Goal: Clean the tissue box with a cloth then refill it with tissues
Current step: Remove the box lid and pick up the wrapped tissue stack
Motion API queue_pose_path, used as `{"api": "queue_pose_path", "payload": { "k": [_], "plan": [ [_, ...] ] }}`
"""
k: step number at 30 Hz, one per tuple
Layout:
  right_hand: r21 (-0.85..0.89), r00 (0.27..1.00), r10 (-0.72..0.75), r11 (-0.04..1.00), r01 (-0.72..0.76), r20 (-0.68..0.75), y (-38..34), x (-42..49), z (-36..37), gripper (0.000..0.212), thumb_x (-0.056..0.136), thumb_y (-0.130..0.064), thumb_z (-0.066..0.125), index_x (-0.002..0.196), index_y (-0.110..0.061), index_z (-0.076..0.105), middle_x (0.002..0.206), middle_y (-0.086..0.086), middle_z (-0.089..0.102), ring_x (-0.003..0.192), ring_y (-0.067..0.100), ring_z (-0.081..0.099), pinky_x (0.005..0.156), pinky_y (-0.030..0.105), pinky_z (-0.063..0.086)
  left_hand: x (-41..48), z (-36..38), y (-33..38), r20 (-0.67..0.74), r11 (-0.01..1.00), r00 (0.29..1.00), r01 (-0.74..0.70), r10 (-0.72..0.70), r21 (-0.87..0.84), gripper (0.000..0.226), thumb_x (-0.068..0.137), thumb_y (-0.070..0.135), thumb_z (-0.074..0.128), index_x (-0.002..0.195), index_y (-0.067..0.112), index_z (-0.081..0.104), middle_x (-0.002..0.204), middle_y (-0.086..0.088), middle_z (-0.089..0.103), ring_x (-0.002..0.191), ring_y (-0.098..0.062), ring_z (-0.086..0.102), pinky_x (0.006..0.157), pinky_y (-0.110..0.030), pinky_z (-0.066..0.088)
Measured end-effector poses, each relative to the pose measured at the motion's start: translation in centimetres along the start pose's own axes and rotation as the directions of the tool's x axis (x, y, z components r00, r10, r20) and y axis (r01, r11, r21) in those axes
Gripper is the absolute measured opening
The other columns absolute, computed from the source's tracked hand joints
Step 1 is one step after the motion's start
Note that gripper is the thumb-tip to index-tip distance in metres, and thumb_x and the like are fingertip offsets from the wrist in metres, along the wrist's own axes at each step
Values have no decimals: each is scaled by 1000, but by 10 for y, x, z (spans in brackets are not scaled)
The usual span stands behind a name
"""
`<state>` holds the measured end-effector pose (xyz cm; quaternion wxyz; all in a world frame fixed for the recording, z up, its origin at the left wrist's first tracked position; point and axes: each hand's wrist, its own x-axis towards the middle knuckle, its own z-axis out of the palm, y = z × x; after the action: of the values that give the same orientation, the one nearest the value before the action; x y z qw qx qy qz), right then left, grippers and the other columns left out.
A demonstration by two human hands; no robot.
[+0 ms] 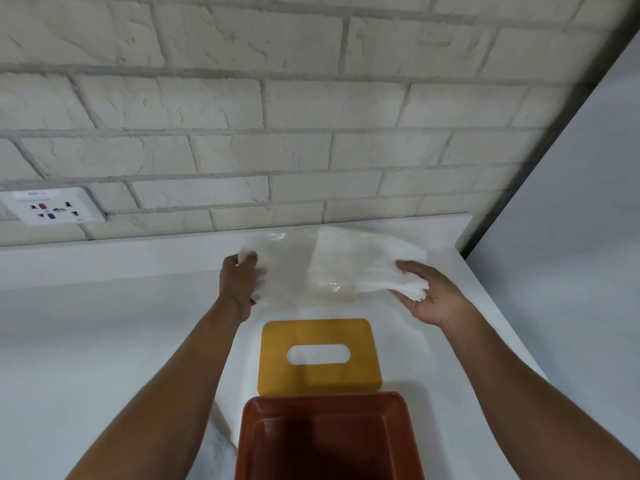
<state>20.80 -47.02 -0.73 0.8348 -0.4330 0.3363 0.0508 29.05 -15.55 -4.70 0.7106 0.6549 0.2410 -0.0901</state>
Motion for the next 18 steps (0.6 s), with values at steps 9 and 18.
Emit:
{"api": "queue_pose_path", "payload": {
  "k": [9, 18],
  "plan": [
    [-68, 994, -79, 995, 74, -77, -35, -13, -11, 22, 80, -3, 75, 102, -2, 71, 106, 17, 72, 81, 30, 74, 67, 38, 61, -13, 13, -2, 2, 974, 998, -62, 63, 219, 72, 91, 40, 75, 146, 29, 30, 126, -11, 58, 105, -31, 63, 81, -44, 59],
    [10, 965, -222, 974, 226, -139, -72, -49, -1, 9, 80, 3, 74, 83, -5, 71, 105, 14, 71, 94, 31, 70, 72, 48, 61, -21, 11, -11, -143, 800, 952, -141, 272, 584, 65, 94, 34, 72, 138, 17, 27, 134, -27, 42, 101, -51, 60, 85, -47, 46]
  ]
}}
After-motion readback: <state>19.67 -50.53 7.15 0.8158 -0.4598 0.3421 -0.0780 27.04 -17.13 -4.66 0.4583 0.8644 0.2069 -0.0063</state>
